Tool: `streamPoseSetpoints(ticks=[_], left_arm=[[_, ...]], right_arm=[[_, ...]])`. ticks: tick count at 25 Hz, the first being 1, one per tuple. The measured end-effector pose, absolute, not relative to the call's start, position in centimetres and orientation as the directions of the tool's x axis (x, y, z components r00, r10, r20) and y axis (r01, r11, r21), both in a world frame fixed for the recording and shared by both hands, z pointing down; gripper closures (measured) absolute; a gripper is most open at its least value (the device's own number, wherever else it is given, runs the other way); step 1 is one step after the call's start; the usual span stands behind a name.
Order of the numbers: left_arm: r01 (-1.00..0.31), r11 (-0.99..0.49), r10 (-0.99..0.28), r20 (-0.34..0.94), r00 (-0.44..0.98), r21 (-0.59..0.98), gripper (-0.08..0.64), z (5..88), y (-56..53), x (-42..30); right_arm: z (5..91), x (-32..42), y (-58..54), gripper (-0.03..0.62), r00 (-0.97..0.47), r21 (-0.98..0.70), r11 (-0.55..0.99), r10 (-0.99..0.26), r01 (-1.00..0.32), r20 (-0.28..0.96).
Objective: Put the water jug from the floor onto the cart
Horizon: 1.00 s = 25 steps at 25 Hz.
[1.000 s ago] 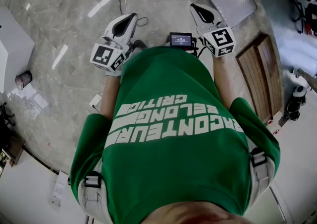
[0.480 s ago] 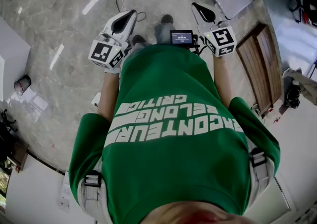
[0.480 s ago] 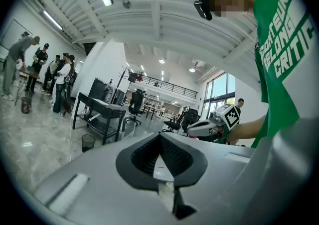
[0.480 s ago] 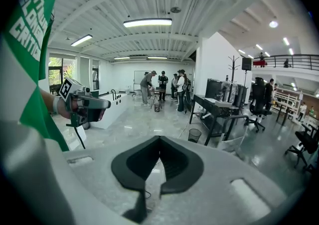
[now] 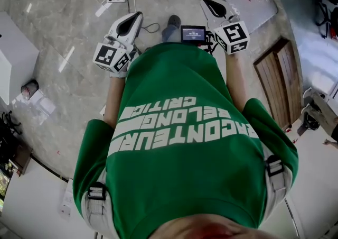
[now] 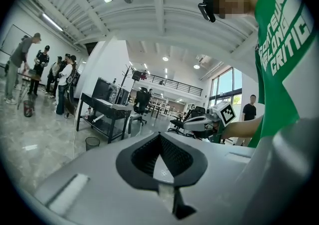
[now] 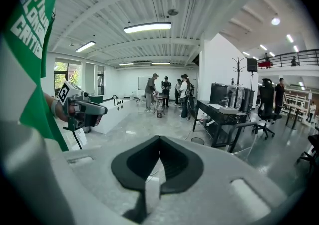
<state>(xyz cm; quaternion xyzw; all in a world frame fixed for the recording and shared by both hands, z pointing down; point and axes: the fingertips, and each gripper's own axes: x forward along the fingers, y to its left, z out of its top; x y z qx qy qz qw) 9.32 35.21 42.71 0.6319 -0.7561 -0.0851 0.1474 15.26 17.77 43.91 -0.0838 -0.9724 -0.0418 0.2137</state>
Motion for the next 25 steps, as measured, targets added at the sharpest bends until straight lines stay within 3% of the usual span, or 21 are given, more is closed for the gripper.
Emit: streamPoseSetpoints(ticks=[14,25], left_arm=[[-0.941,0.199,-0.968,0.204,-0.145,0.274,0.545,43.4,25.0,6.2],[-0.93,0.216,-0.965,0.208,-0.157,0.298,0.545,44.5,23.4,2.6]], right_arm=[[45.2,11.7,7.6,0.6,-0.89,-0.022,0.982,0.177,0.185,0.421],[47.1,8.5,6.1,0.6,-0.868,-0.042,0.98,0.191,0.194,0.458]])
